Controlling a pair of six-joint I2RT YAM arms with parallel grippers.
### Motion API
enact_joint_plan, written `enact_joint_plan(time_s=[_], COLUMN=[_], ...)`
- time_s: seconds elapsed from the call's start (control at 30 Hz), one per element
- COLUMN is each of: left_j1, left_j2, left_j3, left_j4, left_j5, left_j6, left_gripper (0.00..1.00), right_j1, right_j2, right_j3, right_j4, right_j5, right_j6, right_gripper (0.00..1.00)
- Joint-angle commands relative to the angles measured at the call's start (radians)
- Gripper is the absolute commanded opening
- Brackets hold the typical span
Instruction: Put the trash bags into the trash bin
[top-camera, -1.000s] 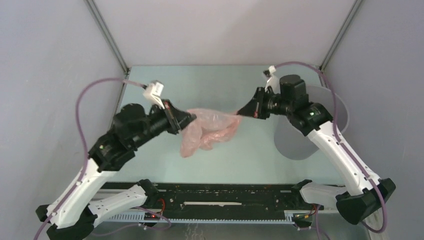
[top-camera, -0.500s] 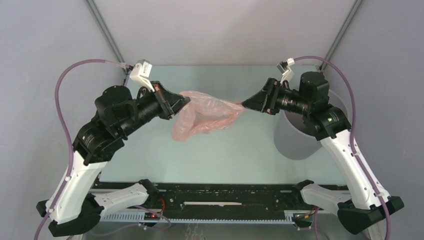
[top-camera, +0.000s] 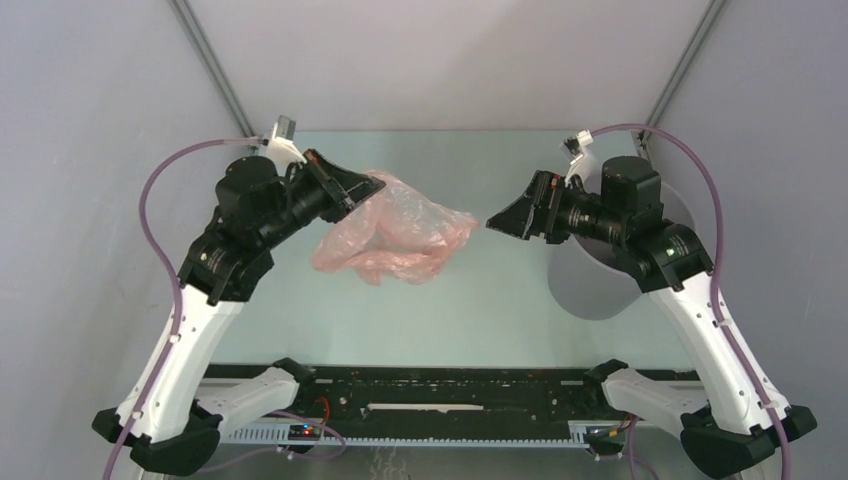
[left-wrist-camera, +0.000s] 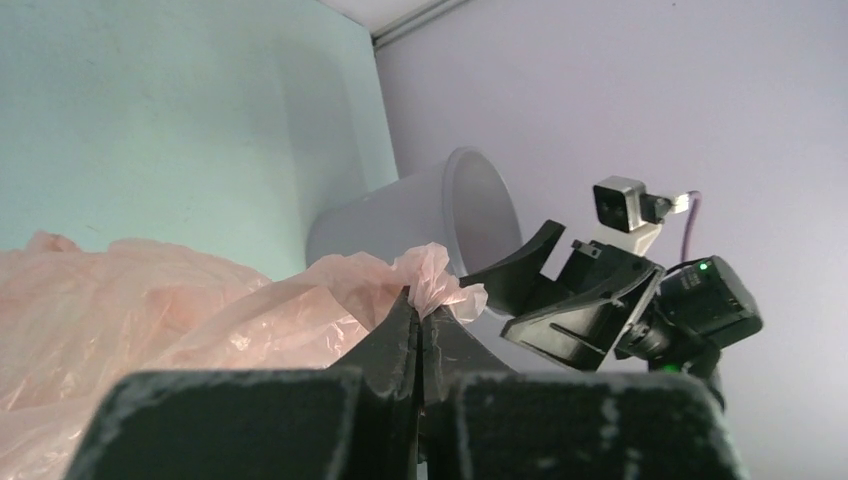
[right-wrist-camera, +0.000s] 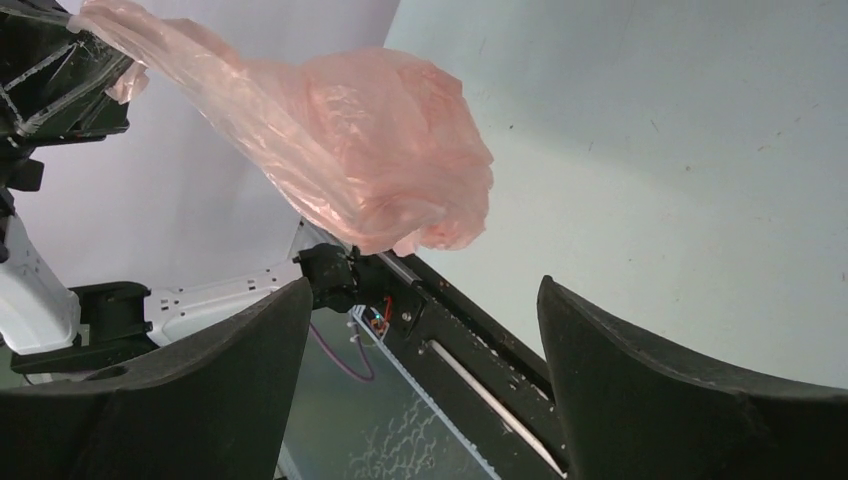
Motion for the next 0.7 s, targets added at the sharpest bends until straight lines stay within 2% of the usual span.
enact_joint_plan(time_s=[0.0, 0.27, 0.47, 0.67], left_j1=[0.012, 0.015, 0.015, 0.014], left_j2=[0.008, 0.012, 0.011, -0.002], left_j3=[-0.020, -0.069, -0.141, -0.200], left_j4=[0.102, 0.202, 0.323, 0.418], left_j5=[0.088, 0.124, 0.154, 0.164], left_j6=[-0.094, -0.171, -0.270, -0.329], left_gripper=[0.00, 0.00, 0.00, 0.00], right_j1=[0.055, 0.228, 0.258, 0.277], right_j2=[0.006, 0.044, 0.039, 0.088], right_j3=[-0.026, -0.114, -0.149, -0.162], right_j4=[0.079, 0.167, 0.177, 0.209], right_j5=[0.035, 0.218, 0.397, 0.416], right_j6=[0.049, 0.218, 0.342, 0.494], right_gripper=[0.92, 0.89, 0.93, 0.89])
